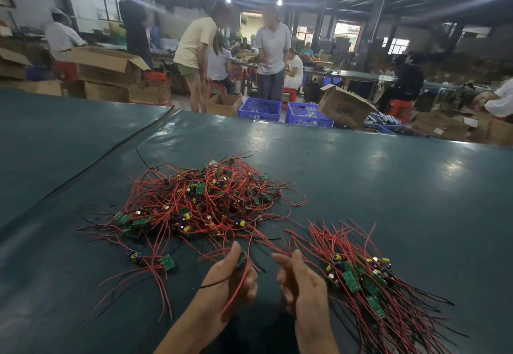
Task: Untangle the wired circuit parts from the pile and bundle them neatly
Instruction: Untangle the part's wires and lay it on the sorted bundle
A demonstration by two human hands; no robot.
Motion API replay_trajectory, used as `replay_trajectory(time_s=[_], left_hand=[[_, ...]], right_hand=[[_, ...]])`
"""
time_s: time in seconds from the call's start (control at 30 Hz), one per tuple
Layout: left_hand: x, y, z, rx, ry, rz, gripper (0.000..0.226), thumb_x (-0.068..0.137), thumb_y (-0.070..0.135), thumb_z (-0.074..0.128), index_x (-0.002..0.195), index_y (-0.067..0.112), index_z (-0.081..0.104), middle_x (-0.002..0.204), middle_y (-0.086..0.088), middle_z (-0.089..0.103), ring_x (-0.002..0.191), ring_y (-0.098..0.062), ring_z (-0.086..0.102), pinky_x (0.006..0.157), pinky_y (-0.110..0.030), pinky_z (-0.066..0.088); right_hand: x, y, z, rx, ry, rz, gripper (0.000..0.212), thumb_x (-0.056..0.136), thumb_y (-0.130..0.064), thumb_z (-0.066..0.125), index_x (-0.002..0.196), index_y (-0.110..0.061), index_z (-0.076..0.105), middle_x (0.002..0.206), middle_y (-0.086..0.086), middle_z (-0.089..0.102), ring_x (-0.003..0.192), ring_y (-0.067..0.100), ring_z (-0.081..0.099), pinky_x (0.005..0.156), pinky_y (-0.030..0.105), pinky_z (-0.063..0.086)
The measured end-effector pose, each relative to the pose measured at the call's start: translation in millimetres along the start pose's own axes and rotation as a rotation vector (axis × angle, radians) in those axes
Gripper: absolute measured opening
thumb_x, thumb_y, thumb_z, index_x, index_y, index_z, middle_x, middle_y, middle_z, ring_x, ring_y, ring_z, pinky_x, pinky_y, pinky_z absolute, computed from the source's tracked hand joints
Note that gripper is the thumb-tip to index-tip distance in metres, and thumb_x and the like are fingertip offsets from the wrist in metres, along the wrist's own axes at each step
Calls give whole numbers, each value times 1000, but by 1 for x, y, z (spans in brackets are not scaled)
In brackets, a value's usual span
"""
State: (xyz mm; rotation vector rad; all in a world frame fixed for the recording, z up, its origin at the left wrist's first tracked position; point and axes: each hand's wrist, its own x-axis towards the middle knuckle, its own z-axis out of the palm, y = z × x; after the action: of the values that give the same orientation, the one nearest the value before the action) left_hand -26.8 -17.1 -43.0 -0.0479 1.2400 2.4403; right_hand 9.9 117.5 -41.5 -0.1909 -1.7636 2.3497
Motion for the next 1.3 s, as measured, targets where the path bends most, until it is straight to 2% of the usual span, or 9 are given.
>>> replay_trajectory(time_s=[0.13,0.27,0.5,0.63,0.83,1.03,1.1,1.2,1.3], left_hand=[[-6,-11,-3,294,-140,-62,54,88,52,52,56,11,67,47,-3,53,41,-14,49,47,-23,42],[-9,-4,0,360,-79,-42,54,74,59,58,43,14,60,45,-2,54,40,-11,51,46,-20,42],[-6,-9,2,225,-25,-33,28,78,32,64,75,6,75,69,-16,67,55,-20,63,56,-29,54],[-7,-17,4,434,-70,158,2,77,20,75,75,20,75,70,-7,69,57,-11,63,53,-19,48],[-7,-27,3,609,-2,378,27,77,44,74,94,24,69,79,-3,72,71,-11,68,64,-19,50],[-4,-26,3,623,34,395,15,83,30,65,75,22,75,63,-1,66,57,-7,60,54,-19,45],[-4,-26,3,638,19,398,21,81,37,65,68,22,72,58,-1,64,53,-8,57,54,-20,44],[-2,-25,2,619,49,434,31,84,35,69,58,19,67,50,-3,58,48,-11,53,53,-21,42],[-2,-19,1,537,85,431,29,78,30,63,56,12,69,43,-6,53,42,-11,47,48,-20,38]], right_hand=[[-5,4,10,-45,-182,60,47,83,-42,59,72,0,75,57,20,61,47,23,56,52,29,49],[-4,3,9,-52,-143,95,23,88,-19,63,74,-9,79,65,15,69,56,20,66,55,27,55],[1,7,9,109,38,182,21,87,-7,62,74,-10,77,67,18,61,57,25,53,54,31,41],[2,3,7,235,127,191,16,89,-3,59,77,-6,69,57,12,56,41,17,49,38,23,40],[3,6,5,119,161,161,20,88,-4,65,72,-13,72,70,12,68,55,18,62,44,26,49],[6,13,8,4,195,123,19,86,-18,70,69,-14,78,77,12,74,80,29,70,79,44,57],[6,13,8,-18,208,123,22,87,-23,68,70,-17,80,71,7,74,75,23,69,74,39,56],[7,8,3,-5,290,119,23,86,-28,67,69,-18,80,52,-4,59,45,5,48,45,22,40],[17,-1,-19,175,462,105,22,84,-27,69,75,-10,78,54,-4,57,37,0,37,34,15,28]])
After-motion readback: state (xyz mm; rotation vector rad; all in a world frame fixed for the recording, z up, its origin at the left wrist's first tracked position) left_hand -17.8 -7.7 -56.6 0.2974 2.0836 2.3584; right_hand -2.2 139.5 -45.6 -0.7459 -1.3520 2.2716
